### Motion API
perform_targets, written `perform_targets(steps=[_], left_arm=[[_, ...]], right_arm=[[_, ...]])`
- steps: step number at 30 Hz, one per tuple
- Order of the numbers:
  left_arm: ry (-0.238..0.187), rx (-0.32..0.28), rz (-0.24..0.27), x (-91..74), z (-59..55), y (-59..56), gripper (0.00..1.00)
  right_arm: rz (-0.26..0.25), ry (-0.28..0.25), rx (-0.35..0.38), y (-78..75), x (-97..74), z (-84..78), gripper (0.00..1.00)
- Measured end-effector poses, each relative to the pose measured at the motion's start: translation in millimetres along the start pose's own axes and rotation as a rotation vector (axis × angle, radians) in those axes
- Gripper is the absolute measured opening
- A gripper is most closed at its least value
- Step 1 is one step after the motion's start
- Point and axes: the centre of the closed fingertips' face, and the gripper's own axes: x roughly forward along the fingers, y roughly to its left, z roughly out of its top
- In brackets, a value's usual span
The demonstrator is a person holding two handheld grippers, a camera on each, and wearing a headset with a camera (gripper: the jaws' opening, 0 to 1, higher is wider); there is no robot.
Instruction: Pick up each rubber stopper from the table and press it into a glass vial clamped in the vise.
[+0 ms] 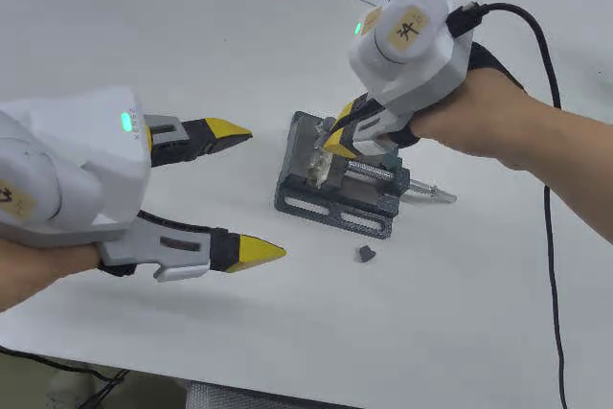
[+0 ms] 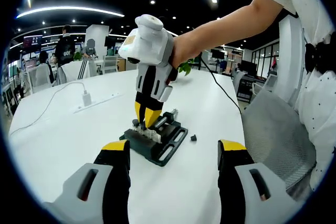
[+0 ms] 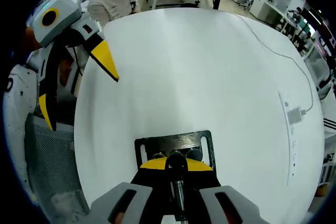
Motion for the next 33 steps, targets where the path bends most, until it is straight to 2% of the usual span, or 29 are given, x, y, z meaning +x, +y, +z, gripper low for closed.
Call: perform_targets(steps=[17,28,33], left_arm=[[0.006,0.006,-0.011,2.0,-0.1,-2.8,0.67],[0.004,0.006,-0.003,-1.1,1.4,-1.4,0.66],[0.005,0.003,-0.001,-2.1,0.5,-0.6,0.66]], right_arm=[[0.014,0.041,-0.003,-4.4,3.5,0.6,0.05],[0.014,0.022,-0.026,-4.7,1.7,-1.0,0.07],[0.015,0.007,-0.010,-5.2,1.3,-0.8,0.07]])
